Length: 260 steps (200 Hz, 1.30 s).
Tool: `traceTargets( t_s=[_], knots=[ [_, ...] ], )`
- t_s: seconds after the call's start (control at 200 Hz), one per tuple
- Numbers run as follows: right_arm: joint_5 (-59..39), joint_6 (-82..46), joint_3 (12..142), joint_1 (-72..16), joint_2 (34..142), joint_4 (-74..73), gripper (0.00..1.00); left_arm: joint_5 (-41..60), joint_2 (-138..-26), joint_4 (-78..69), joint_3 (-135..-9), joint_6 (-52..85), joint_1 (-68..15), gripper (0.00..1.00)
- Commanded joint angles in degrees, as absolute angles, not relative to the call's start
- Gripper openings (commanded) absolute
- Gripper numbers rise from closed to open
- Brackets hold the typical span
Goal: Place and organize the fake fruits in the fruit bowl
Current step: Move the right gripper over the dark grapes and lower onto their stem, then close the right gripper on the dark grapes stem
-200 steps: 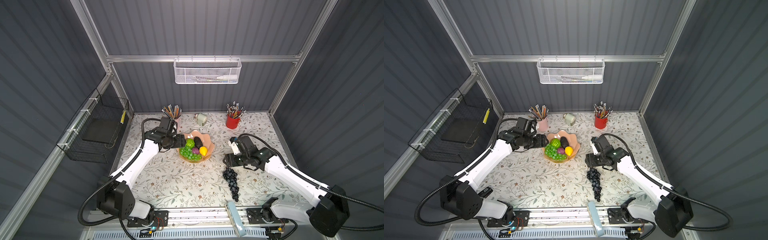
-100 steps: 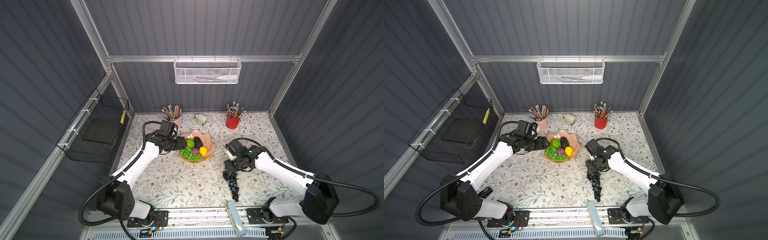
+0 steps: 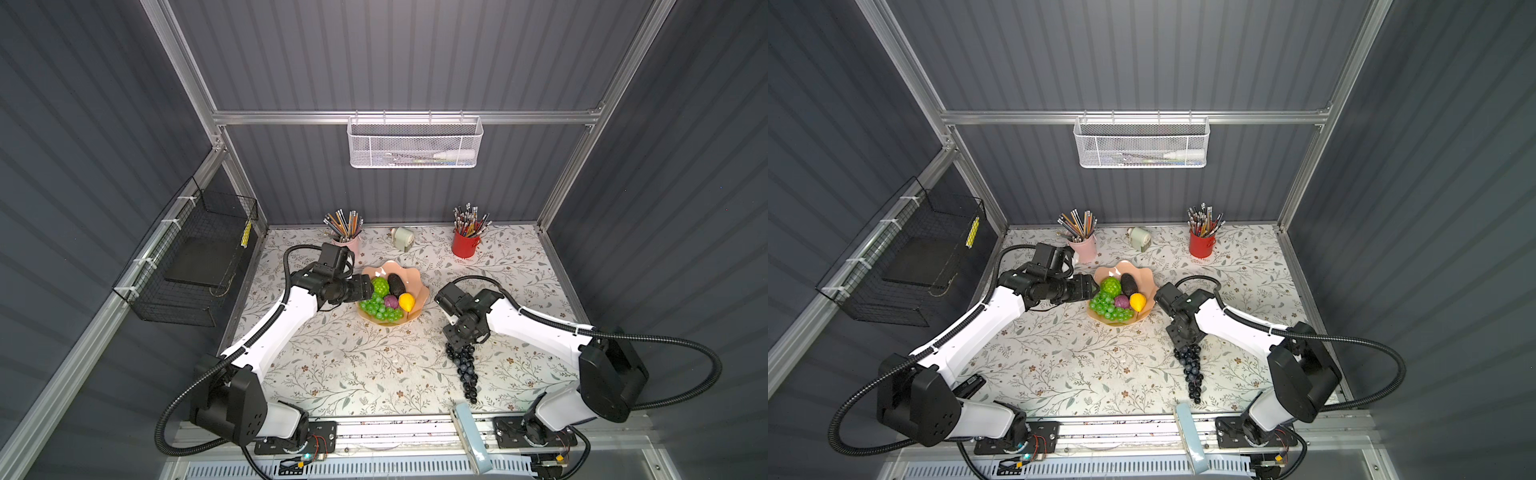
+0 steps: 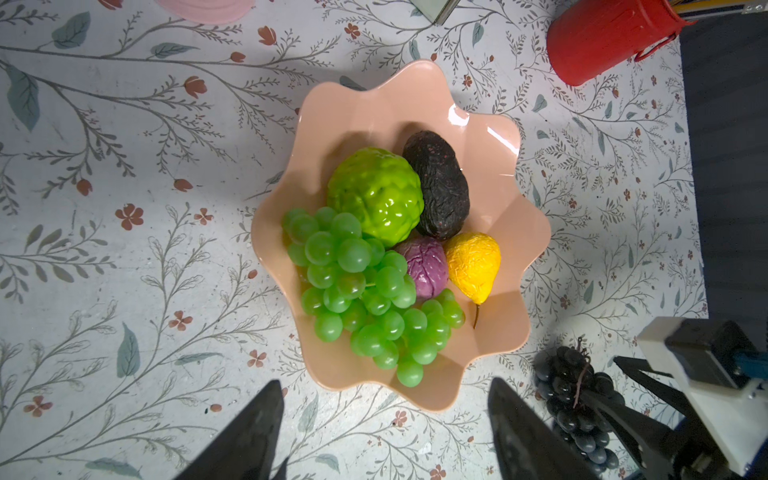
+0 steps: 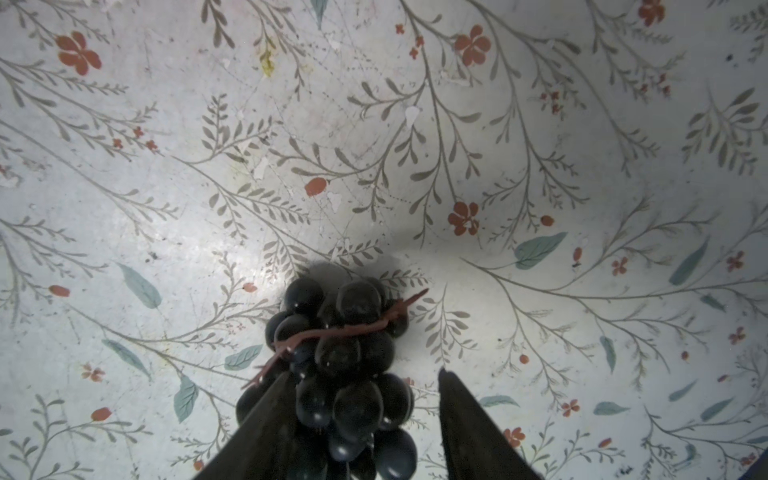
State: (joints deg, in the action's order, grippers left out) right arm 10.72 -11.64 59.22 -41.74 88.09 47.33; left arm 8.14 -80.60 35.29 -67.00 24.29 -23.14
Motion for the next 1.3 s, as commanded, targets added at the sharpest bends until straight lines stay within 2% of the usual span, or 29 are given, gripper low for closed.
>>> traceTargets(
  t_s=[0.0,0.785,0.901,1.216,1.296],
  knots=[
    [12.71,-9.42,61.14,-41.92,90.06,46.28,0.55,9.41,-80.88,34.72,-67.17,25.3,-22.69,0.78],
    [13.98,-7.6,59.77,-40.99,93.55,41.1,0.23,7.71,-79.63,35.59,-67.24,25.75,-22.68,0.78],
    [13.89,-7.42,59.35,-40.8,93.78,40.4,0.14,7.55,-79.46,35.68,-67.34,25.76,-22.68,0.78],
    [15.44,-8.04,58.89,-40.72,88.71,39.74,0.0,6.7,-78.84,36.69,-67.83,25.97,-22.68,0.78],
    [16.3,-8.89,58.33,-40.7,86.03,39.4,0.0,5.7,-78.54,38.25,-69.06,25.42,-22.7,0.78]
  ],
)
